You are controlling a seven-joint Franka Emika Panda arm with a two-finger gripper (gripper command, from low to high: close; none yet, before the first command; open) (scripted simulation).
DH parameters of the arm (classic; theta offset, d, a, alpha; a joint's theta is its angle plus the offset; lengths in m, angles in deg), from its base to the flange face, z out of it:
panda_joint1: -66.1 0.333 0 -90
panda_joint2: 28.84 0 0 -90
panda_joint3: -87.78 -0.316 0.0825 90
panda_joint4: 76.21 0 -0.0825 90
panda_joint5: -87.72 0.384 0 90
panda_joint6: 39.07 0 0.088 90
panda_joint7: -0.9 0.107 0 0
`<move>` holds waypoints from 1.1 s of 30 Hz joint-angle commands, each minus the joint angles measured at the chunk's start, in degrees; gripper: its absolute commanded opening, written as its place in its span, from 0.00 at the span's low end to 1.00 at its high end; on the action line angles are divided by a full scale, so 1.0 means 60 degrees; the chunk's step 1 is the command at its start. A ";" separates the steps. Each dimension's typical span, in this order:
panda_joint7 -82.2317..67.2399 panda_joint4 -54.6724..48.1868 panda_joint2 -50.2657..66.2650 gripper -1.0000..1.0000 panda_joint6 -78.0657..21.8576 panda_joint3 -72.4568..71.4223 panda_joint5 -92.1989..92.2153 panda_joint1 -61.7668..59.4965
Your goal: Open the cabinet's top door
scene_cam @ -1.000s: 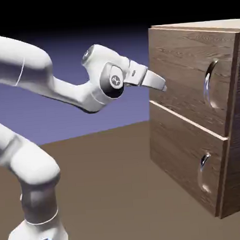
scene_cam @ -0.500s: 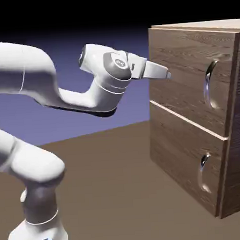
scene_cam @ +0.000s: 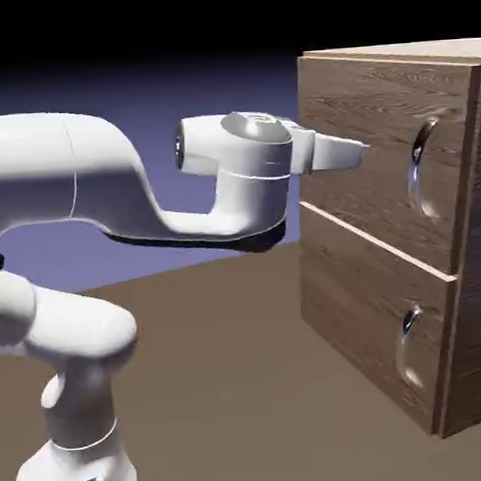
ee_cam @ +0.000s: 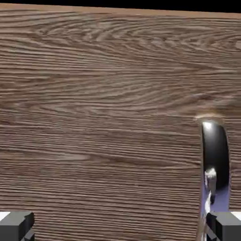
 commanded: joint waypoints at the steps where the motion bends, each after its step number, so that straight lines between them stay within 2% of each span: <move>1: 0.0301 -0.0075 -0.0059 1.00 -0.0016 0.0162 -0.0416 0.0141; 14: 0.4194 -0.1049 -0.0817 1.00 -0.0229 0.2257 -0.5791 0.1962; 20: 0.4284 -0.2328 -0.0315 1.00 -0.0439 0.3282 -0.5953 0.3688; 21: 0.4284 -0.2328 -0.0315 0.00 -0.0439 0.3283 -0.5953 0.3688; 25: 0.4944 -0.1624 0.0103 0.00 -0.0806 0.2574 -0.5941 0.2650; 33: 0.4671 0.0494 0.0081 0.00 -0.1993 0.0395 -0.4428 -0.0118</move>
